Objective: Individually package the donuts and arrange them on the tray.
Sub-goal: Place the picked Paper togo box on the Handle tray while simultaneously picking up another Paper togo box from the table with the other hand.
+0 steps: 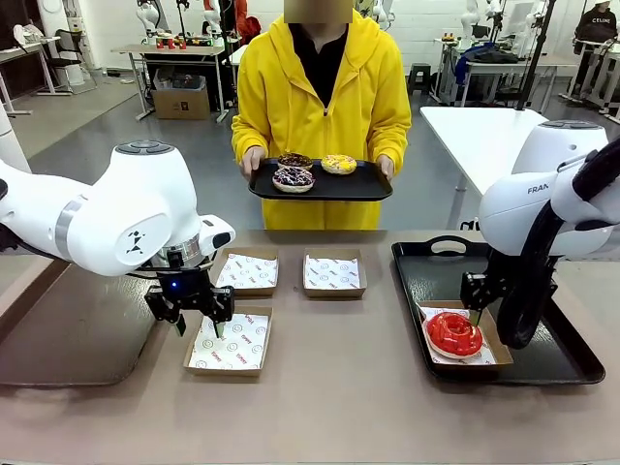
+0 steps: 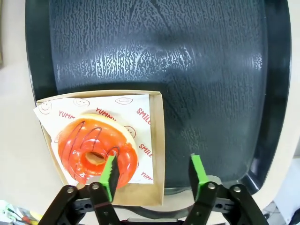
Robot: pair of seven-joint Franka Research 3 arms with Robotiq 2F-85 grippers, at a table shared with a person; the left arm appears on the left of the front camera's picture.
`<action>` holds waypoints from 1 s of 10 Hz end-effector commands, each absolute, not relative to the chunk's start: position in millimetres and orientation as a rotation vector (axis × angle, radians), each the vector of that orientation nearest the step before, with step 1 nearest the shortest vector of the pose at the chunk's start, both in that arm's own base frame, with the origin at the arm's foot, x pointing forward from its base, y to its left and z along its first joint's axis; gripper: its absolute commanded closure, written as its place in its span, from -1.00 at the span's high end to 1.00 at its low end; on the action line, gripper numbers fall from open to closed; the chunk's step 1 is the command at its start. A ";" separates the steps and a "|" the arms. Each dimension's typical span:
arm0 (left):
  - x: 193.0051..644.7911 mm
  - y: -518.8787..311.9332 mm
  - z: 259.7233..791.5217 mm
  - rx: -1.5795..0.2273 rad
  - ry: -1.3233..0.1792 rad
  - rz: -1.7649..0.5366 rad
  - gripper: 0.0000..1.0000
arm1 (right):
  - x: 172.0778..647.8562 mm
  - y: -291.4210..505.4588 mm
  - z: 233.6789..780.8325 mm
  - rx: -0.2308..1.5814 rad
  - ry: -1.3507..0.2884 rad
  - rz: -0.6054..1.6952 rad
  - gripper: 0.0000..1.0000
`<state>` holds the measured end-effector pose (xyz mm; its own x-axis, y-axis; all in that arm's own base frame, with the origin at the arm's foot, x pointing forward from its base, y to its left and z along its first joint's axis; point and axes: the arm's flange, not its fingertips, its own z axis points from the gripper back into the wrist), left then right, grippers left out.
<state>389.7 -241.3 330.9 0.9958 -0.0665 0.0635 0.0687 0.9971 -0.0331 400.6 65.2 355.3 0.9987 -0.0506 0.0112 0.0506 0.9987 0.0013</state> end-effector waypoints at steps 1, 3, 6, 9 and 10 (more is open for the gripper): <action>395.3 -244.1 324.6 -0.015 -0.068 -0.087 -1.00 | 397.4 64.2 357.6 0.041 -0.005 -0.037 1.00; 396.7 -244.1 321.2 -0.014 -0.057 -0.090 -1.00 | 396.5 63.2 358.8 0.048 -0.010 -0.037 1.00; 397.0 -242.4 320.2 -0.006 -0.057 -0.095 -1.00 | 395.0 63.1 359.3 0.047 -0.007 -0.032 1.00; 396.9 -241.1 319.5 -0.004 -0.054 -0.101 -1.00 | 391.2 62.2 359.9 0.047 0.005 -0.029 1.00; 396.8 -241.4 324.8 -0.019 -0.024 -0.091 -1.00 | 385.5 60.1 364.2 0.058 0.007 -0.021 1.00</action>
<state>393.5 -241.3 322.3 0.9957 -0.0815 0.0446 0.0824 0.9964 -0.0193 397.0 62.9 360.7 0.9992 -0.0405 0.0032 0.0404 0.9991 0.0090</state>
